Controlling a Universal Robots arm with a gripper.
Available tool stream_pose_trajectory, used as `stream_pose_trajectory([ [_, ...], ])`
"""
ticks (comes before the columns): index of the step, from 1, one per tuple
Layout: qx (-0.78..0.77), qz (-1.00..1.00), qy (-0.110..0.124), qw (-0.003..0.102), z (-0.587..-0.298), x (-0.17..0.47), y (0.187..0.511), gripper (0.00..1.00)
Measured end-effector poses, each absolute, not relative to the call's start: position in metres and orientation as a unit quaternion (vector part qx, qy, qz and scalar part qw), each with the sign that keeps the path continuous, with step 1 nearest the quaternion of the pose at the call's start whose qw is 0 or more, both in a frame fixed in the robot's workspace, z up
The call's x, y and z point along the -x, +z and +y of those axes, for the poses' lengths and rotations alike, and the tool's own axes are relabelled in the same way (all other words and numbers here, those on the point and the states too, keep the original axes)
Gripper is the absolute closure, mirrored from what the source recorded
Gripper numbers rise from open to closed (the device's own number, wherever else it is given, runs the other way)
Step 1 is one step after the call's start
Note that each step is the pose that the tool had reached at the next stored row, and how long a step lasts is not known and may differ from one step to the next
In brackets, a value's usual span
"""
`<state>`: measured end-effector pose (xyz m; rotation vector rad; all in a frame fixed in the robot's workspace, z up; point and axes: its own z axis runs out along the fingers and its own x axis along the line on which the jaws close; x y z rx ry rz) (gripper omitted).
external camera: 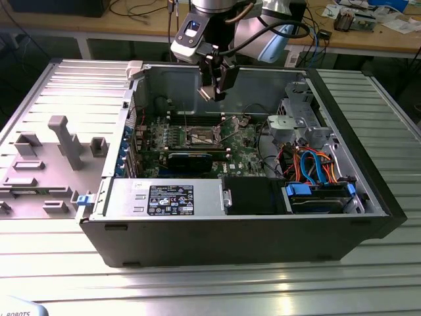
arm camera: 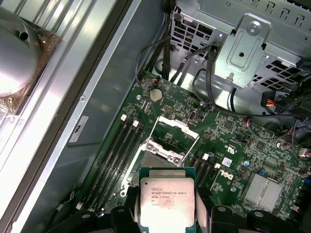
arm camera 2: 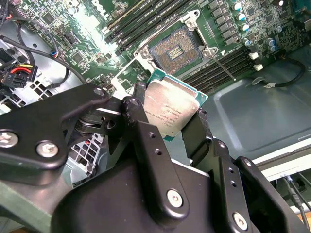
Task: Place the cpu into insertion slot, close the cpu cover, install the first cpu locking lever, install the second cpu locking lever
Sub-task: 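Place the cpu into insertion slot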
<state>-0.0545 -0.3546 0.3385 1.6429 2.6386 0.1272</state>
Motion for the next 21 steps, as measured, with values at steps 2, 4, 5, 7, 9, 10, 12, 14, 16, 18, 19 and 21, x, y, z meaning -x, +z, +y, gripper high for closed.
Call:
stream_pose_trajectory([
  [2,-0.530,0.847,0.041,0.015,-0.3546,0.0545,0.3385,0.46],
  [4,-0.534,0.844,0.041,0.016,-0.3546,0.0545,0.3385,0.46],
  [5,-0.537,0.842,0.041,0.016,-0.3546,0.0545,0.3384,0.46],
  [7,-0.543,0.838,0.041,0.016,-0.3546,0.0545,0.3384,0.46],
  [9,-0.548,0.835,0.040,0.016,-0.3546,0.0545,0.3383,0.46],
  [10,-0.550,0.834,0.040,0.016,-0.3546,0.0545,0.3383,0.46],
  [12,-0.557,0.829,0.040,0.017,-0.3546,0.0545,0.3382,0.46],
  [14,-0.565,0.824,0.040,0.017,-0.3546,0.0545,0.3380,0.46],
  [16,-0.572,0.819,0.040,0.018,-0.3546,0.0545,0.3379,0.46],
  [18,-0.585,0.810,0.040,0.018,-0.3546,0.0545,0.3377,0.46],
  [19,-0.589,0.807,0.040,0.018,-0.3546,0.0545,0.3376,0.46],
  [21,-0.599,0.800,0.039,0.019,-0.3546,0.0545,0.3373,0.46],
])
